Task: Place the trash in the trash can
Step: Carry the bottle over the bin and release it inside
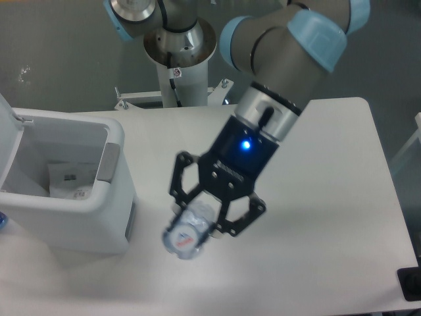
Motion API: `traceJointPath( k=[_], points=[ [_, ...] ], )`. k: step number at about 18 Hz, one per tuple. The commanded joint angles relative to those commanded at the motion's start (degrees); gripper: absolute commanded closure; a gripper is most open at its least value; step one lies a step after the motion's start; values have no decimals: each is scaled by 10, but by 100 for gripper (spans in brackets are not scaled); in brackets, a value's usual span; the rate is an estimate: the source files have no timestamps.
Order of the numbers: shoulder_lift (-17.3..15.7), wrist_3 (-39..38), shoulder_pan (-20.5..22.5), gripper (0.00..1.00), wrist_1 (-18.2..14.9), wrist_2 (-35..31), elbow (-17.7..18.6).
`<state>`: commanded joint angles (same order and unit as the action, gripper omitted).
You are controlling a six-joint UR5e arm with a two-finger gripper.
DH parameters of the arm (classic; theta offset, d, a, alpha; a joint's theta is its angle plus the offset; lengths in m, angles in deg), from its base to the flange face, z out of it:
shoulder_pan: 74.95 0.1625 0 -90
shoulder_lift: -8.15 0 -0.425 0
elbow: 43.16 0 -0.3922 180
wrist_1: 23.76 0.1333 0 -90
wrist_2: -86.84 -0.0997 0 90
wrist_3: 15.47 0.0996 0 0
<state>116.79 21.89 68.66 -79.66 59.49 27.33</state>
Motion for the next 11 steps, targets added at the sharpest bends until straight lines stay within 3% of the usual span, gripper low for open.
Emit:
traceJointPath(
  k=[4,9,11],
  points=[
    [-39,0,-10,57,0,55,18],
    [-99,4,-45,54,0,56,84],
    [-106,5,-54,54,1,56,98]
  ],
)
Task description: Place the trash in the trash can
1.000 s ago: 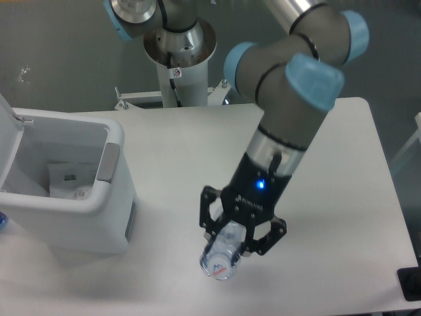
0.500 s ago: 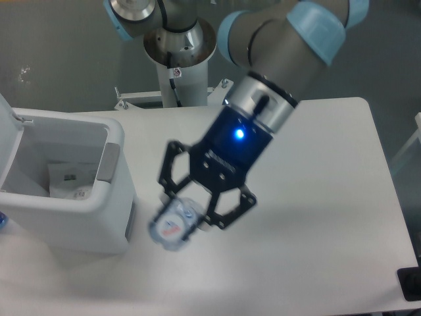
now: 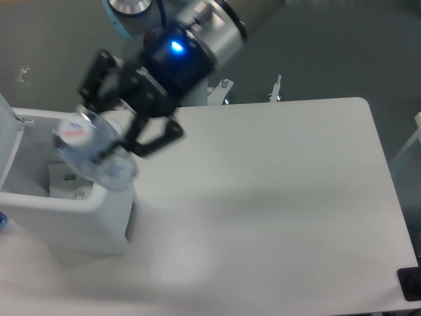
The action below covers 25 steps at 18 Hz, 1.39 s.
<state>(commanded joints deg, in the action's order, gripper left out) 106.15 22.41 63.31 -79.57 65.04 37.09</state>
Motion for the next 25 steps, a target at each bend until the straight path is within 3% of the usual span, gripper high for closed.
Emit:
traceJointPath(
  k=[7,8,13,19,25],
  points=[
    [-4,14,-33,49,0,-1,32],
    [-6,19,-36,42,0,-1,39],
    [-16,39,-42,31,1,-4,68],
    [-16,55,-42,0,1,-8,84],
    [-24,55,-42,0,0,-38,95]
  ],
)
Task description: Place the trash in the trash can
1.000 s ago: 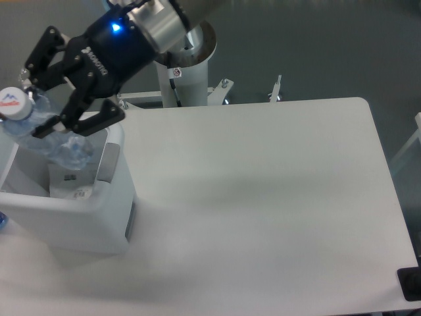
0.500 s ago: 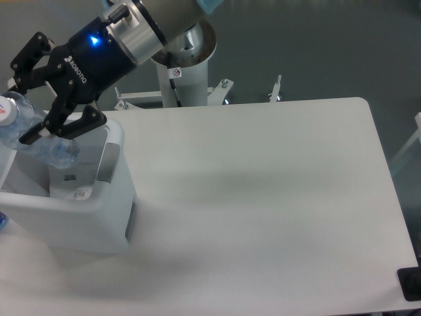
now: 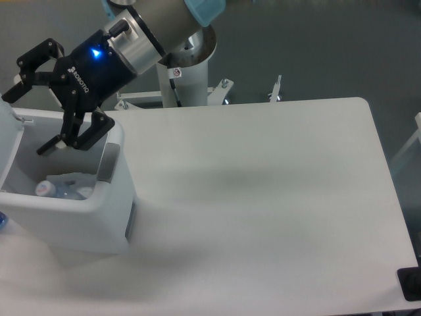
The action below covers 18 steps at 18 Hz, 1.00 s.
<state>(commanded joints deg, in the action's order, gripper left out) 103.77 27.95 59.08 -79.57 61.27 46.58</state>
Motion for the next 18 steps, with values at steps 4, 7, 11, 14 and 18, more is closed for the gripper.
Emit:
traceJointPath(
  k=[4,7,11,14,18],
  points=[
    [2,1,34,0,0,-17,-5],
    [5,1,82,0,0,-17,-6],
    [22,2,162,0,0,-17,-5],
    [47,14,233,0,1,-17,-4],
    [90,32,279,0,2,-46,-15]
  ],
)
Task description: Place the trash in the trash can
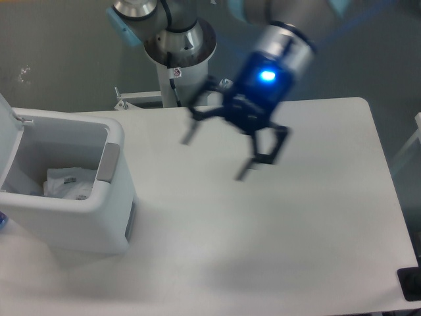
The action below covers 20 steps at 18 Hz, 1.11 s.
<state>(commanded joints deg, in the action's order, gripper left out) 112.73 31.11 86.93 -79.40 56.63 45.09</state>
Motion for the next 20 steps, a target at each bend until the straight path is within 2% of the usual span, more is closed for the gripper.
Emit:
traceJointPath(
  k=[7,12,17,20],
  points=[
    [69,4,6,0,0,-210,-58],
    [98,70,1,0,-1,-385,-51],
    [106,122,-2,0,-2,-452,-49],
    [108,171,-25,0,-4,-502,-46]
  ],
)
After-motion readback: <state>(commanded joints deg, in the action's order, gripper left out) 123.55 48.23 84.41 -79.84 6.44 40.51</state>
